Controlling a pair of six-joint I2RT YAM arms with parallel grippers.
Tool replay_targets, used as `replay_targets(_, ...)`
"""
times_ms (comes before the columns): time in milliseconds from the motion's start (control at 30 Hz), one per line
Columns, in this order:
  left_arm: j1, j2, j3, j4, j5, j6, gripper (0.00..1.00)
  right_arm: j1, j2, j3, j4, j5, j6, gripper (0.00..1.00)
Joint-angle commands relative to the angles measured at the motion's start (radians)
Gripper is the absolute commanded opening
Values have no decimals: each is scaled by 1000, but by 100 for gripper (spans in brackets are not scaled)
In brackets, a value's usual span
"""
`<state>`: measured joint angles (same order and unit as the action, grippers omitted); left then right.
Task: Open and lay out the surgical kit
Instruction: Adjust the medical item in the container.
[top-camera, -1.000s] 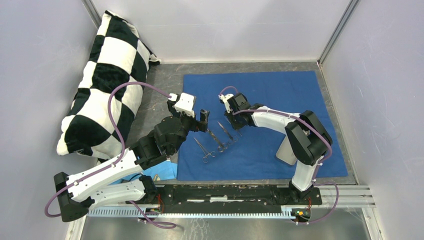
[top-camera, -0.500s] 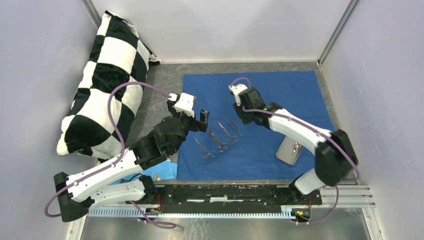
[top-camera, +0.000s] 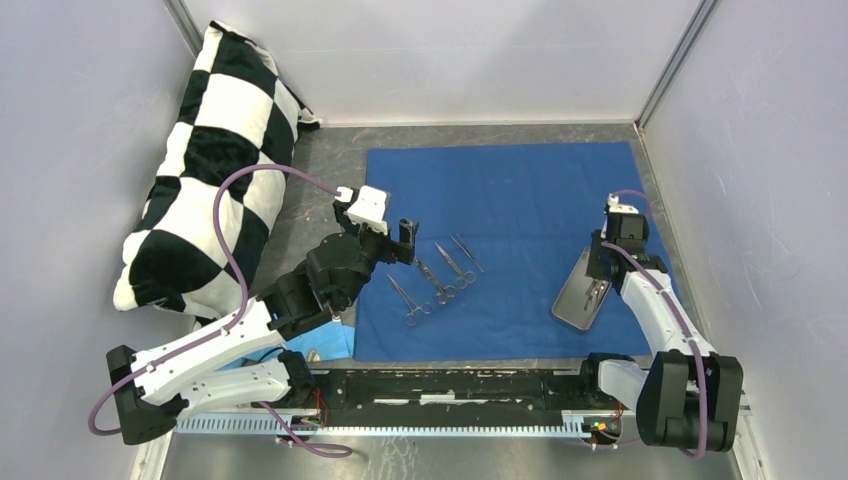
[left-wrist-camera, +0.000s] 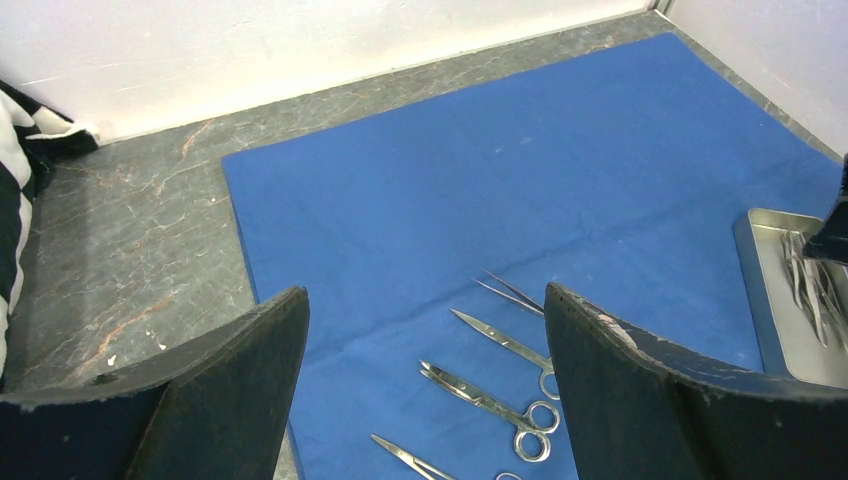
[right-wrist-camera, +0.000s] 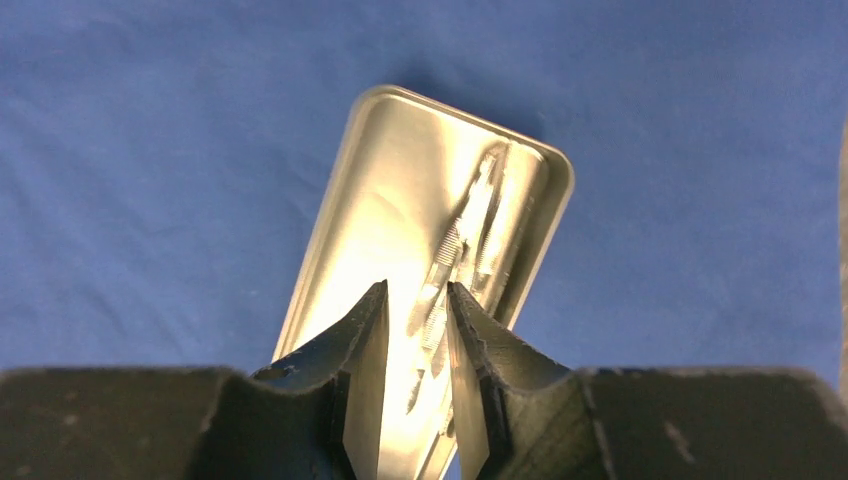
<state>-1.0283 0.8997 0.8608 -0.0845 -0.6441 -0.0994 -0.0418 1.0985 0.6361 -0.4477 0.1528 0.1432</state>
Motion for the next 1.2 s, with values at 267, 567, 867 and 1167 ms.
replay_targets(267, -2, -11, 21, 26, 2, 15, 92, -82, 117, -39, 39, -34, 73, 36)
replay_targets(567, -2, -2, 20, 26, 0, 16, 92, -81, 149, -74, 104, -94, 69, 35)
replay_targets(867, -3, 9, 20, 26, 0, 15, 92, -76, 40, -34, 96, -161, -28, 33)
replay_targets(1167, -3, 18, 23, 21, 0, 11, 93, -76, 4, 10, -121, -56, -21, 43)
